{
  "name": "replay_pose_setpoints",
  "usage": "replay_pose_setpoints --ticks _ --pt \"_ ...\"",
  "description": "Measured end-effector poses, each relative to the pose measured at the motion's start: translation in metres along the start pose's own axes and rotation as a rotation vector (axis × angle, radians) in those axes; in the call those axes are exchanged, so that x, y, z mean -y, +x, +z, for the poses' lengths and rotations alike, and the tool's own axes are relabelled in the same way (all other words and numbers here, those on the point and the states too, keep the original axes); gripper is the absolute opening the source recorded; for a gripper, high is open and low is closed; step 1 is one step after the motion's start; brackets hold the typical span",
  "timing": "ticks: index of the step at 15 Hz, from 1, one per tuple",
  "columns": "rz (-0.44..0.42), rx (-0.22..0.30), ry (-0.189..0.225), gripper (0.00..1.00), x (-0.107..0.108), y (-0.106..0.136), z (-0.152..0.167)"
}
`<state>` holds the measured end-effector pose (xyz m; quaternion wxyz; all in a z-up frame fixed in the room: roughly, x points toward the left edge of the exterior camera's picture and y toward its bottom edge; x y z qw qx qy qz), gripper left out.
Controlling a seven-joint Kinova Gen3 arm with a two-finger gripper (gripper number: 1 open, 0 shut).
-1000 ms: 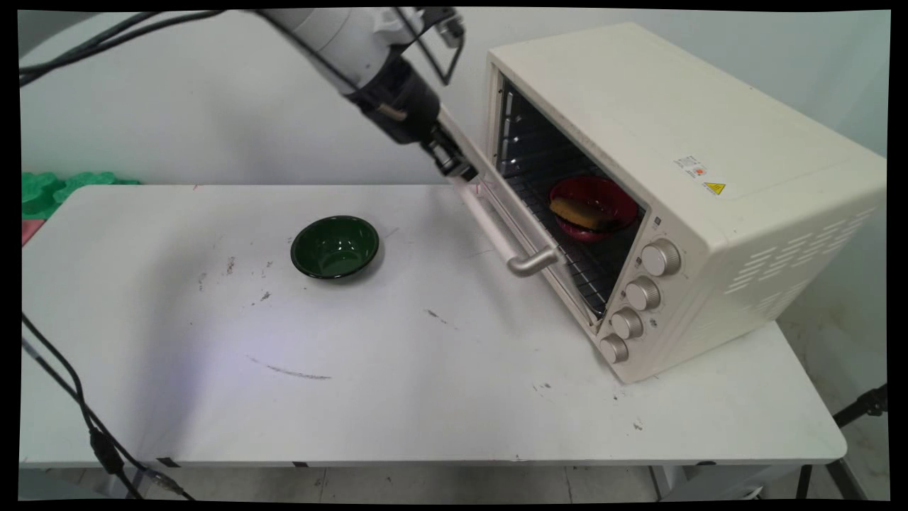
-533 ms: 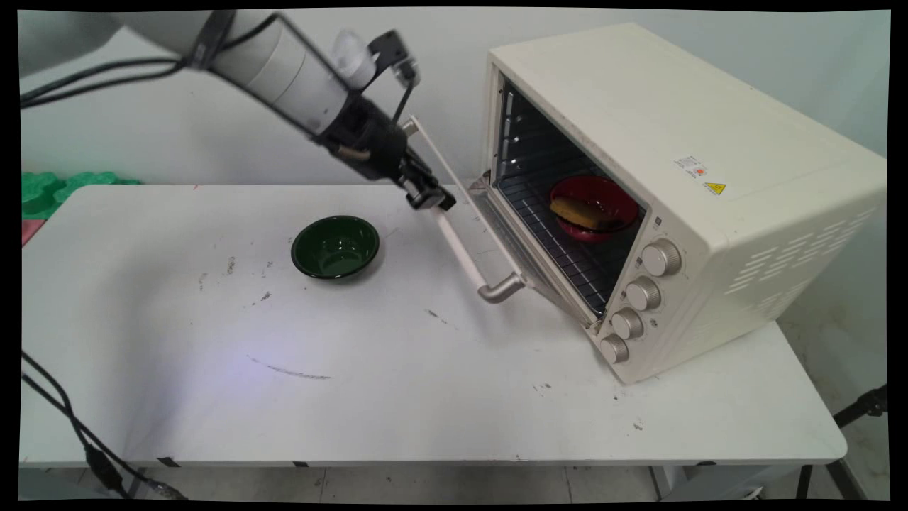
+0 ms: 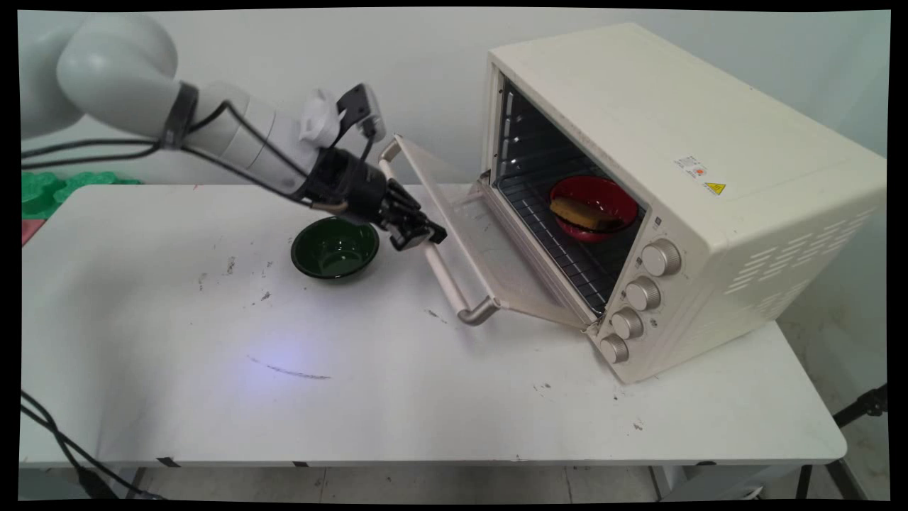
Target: Open the oven
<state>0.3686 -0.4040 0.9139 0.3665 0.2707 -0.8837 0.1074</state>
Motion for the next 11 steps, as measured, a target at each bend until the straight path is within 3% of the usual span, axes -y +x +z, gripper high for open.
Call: replay_pose_setpoints --ticks 11 --pt "0.029 -0.065 -0.016 0.0 -0.012 -0.079 -0.002"
